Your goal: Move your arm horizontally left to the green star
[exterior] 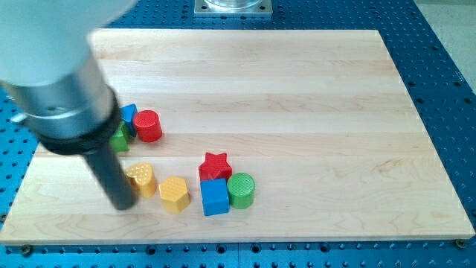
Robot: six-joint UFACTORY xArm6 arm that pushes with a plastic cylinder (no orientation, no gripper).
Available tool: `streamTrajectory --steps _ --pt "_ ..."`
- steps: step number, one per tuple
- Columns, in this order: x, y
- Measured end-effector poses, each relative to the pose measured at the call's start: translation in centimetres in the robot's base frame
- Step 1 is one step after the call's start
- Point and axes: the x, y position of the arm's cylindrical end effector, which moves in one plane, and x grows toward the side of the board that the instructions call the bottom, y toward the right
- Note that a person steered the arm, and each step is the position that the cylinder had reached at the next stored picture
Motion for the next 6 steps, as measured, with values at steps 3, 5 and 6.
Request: streamTrajectory --steps 3,5,6 --pt "-5.2 -1.1" --pt "-4.9 -3.4" --pt "-3.0 -12.2"
